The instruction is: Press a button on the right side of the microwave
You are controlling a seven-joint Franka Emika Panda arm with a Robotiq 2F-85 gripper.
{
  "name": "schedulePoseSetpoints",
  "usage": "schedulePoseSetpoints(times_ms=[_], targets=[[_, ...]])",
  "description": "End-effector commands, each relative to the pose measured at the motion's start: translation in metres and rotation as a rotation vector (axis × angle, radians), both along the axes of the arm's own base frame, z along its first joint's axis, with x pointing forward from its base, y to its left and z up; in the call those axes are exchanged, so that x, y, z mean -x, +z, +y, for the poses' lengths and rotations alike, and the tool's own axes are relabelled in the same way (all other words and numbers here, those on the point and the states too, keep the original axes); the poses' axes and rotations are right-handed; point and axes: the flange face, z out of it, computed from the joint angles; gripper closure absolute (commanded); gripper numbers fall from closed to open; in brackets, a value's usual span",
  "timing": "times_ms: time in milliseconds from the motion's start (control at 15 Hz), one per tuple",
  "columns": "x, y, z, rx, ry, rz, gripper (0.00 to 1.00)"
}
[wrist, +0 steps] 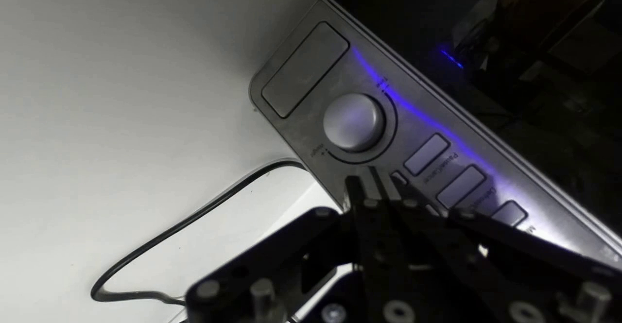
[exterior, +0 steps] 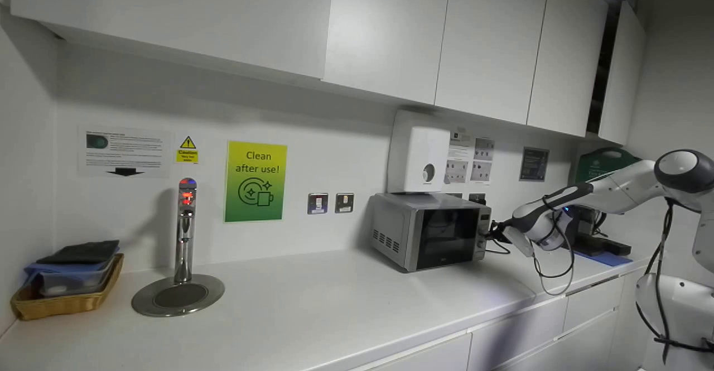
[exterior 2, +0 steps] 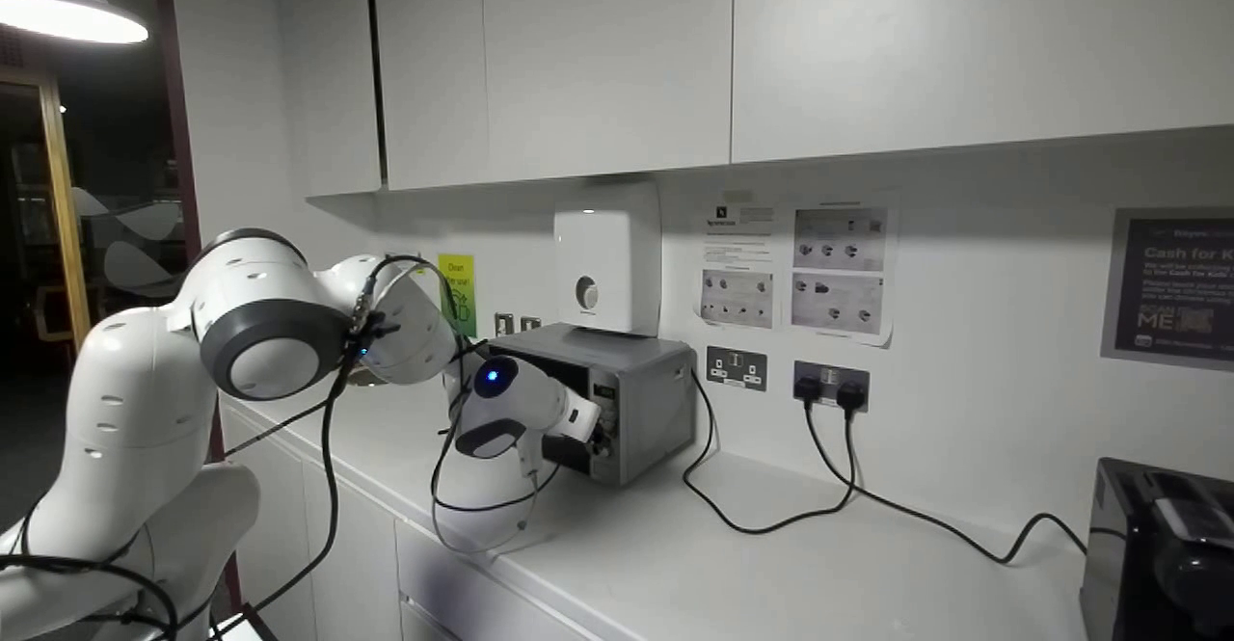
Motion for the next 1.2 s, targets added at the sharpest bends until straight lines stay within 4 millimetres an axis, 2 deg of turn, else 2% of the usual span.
schedulePoseSetpoints(times_ms=[0, 800, 1133], targets=[[-0.0096, 0.0067, -0.0027, 0.000, -0.008, -0.017, 1.00], [-0.0186, 0.0090, 0.0022, -0.013, -0.020, -0.021, 1.00], [-0.0104, 0.0029, 0.0033, 0.008, 0.006, -0.009, 1.00]])
